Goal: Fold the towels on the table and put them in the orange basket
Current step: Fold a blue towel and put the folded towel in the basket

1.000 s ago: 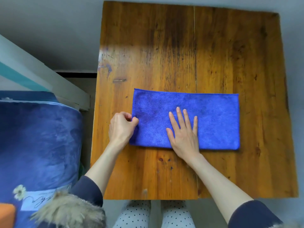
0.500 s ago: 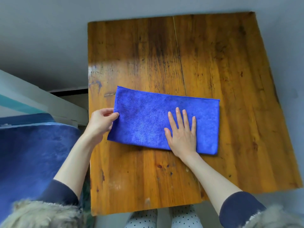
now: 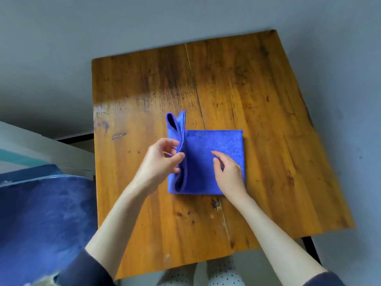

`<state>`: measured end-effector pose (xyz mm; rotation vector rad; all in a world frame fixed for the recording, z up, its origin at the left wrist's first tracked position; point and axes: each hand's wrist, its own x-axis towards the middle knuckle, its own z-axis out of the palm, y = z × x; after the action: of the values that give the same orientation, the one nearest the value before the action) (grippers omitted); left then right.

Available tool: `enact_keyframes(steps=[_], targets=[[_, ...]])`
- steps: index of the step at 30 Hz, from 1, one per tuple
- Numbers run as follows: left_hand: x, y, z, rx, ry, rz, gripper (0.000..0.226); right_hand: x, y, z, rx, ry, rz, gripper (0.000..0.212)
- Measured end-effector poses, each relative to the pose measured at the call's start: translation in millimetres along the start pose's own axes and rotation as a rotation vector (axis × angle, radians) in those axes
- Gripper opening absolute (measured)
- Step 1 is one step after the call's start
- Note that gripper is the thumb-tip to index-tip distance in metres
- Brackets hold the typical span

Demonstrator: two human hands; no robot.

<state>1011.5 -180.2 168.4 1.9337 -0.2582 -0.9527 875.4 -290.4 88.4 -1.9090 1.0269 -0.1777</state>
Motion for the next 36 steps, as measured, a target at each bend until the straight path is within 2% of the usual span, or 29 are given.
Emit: enact_keyframes(steps=[3, 7, 10, 16, 21, 24, 27, 29, 31, 34, 36], targets=[[5, 5, 50, 0.063, -0.03, -0.017, 0.016, -13, 21, -30, 0.187, 0.045, 0.159, 0.024], [16, -1, 101, 0.216, -0.026, -0.041, 0.02, -17, 44, -54, 0.403, 0.011, 0.315, 0.02], [25, -8, 115, 0.343, -0.026, -0.076, 0.026, -12, 54, -57, 0.477, -0.065, 0.421, 0.023], [25, -3, 132, 0.387, 0.04, 0.0, 0.02, -11, 68, -57, 0.469, -0.139, 0.418, 0.027], [27, -11, 162, 0.469, 0.004, 0.062, 0.021, -8, 74, -63, 0.52, -0.171, 0.421, 0.028], [31, -21, 173, 0.528, -0.015, 0.049, 0.026, -4, 76, -64, 0.47, -0.189, 0.419, 0.024], [32, -23, 171, 0.444, -0.038, 0.051, 0.024, 0, 75, -62, 0.369, -0.182, 0.39, 0.02], [26, -27, 163, 0.425, 0.013, 0.123, 0.024, 4, 70, -63, 0.293, -0.151, 0.353, 0.018], [19, -36, 149, 0.517, 0.163, 0.31, 0.025, 10, 61, -65, 0.17, -0.132, 0.29, 0.022], [17, -55, 126, 0.806, 0.357, 0.527, 0.031, 19, 51, -65, -0.08, -0.14, 0.224, 0.025], [20, -69, 116, 0.97, 0.323, 0.554, 0.039, 24, 49, -62, -0.165, -0.143, 0.229, 0.018]])
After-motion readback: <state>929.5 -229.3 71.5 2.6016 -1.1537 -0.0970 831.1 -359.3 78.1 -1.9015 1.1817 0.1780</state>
